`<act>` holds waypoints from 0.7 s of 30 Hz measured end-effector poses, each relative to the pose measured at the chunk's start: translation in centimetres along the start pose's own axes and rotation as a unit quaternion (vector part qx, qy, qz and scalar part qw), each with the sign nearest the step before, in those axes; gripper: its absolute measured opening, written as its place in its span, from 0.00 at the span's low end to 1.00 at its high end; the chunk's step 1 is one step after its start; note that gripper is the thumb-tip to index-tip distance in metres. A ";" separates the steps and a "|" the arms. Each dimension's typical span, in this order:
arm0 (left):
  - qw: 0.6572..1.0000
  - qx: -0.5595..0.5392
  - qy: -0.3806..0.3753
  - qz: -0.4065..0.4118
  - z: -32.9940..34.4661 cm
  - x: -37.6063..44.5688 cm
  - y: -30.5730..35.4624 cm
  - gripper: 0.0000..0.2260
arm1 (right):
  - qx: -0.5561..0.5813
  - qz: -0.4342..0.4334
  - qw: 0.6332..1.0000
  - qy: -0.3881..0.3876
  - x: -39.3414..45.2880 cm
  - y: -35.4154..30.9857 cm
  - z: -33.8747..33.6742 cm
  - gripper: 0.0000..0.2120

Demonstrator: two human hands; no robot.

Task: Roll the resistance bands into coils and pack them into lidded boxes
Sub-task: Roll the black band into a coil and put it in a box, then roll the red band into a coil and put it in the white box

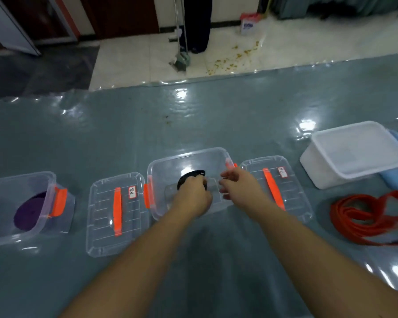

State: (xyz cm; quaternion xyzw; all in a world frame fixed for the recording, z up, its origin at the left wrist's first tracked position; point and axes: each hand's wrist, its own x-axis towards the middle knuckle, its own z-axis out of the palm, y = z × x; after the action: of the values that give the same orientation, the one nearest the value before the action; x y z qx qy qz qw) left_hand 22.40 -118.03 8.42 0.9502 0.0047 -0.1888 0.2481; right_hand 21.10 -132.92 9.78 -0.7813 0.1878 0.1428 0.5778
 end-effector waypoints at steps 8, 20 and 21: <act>0.993 -0.049 -0.008 0.111 6.3 -7.6 10.1 0.17 | 0.102 0.056 0.992 0.041 -7.9 6.1 -11.0 0.07; 0.966 0.100 -0.151 0.185 22.5 -17.7 26.8 0.18 | 0.207 0.168 0.943 0.198 -21.6 25.4 -33.0 0.05; 0.962 0.111 -0.159 0.193 23.3 -18.1 27.8 0.18 | 0.219 0.170 0.938 0.207 -22.5 26.2 -34.1 0.06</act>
State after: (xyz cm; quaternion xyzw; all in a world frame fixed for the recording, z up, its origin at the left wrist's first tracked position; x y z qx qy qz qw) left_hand 0.11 -151.97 9.23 0.9124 -0.2394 -0.2850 0.1701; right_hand -10.70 -169.54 7.33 -0.6042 0.4602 0.0294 0.6499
